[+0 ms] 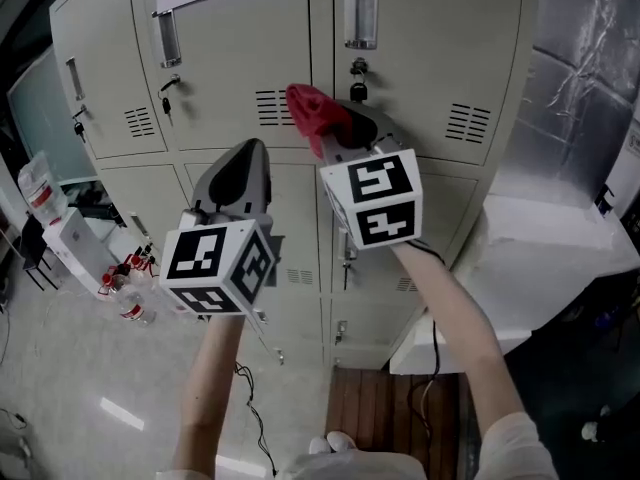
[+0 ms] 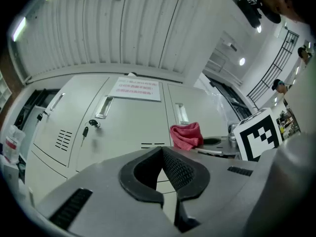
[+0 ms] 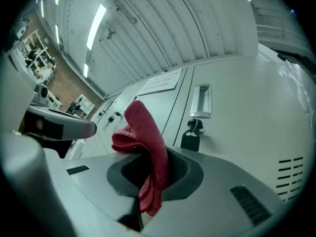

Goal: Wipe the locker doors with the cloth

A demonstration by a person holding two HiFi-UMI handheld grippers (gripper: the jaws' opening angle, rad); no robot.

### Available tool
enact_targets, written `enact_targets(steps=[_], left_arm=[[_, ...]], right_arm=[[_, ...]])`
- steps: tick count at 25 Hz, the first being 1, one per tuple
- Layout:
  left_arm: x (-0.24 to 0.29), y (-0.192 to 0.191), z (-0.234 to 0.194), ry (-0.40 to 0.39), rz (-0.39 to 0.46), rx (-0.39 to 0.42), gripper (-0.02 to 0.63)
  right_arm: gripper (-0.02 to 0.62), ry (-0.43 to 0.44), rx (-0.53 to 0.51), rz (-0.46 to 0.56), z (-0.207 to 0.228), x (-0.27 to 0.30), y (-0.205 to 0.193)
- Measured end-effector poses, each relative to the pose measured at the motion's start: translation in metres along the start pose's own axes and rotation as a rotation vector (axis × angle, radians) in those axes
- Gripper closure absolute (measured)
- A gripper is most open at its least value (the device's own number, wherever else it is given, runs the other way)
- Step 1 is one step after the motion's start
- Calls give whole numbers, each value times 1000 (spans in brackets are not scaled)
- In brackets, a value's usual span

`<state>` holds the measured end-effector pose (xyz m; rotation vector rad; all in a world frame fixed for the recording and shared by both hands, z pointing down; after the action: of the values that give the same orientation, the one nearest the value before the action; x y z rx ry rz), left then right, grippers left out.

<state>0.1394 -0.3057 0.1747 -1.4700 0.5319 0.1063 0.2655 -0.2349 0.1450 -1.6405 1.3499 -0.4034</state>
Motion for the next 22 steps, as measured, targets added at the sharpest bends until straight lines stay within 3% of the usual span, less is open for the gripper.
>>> enact_targets(steps=[11,22], left_arm=[[8,-15,-2,0,-16,-34,590],[23,-22,24,-54,-14,-49,591]], right_arm=[[568,-37,-96,-25,4,10,-11],[568,-96,-112,-23,38,-17,-23]])
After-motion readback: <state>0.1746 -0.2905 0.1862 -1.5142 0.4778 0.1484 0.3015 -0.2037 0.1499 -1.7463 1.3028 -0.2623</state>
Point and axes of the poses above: the fingertips, and each gripper's own axes: x forward along the fingers, z to its right, y out of its top, the point moved 6 cm from there along -x, backward along the fingers, and after that the axes turned 5 degrees about -x, right-handed, at the moved point
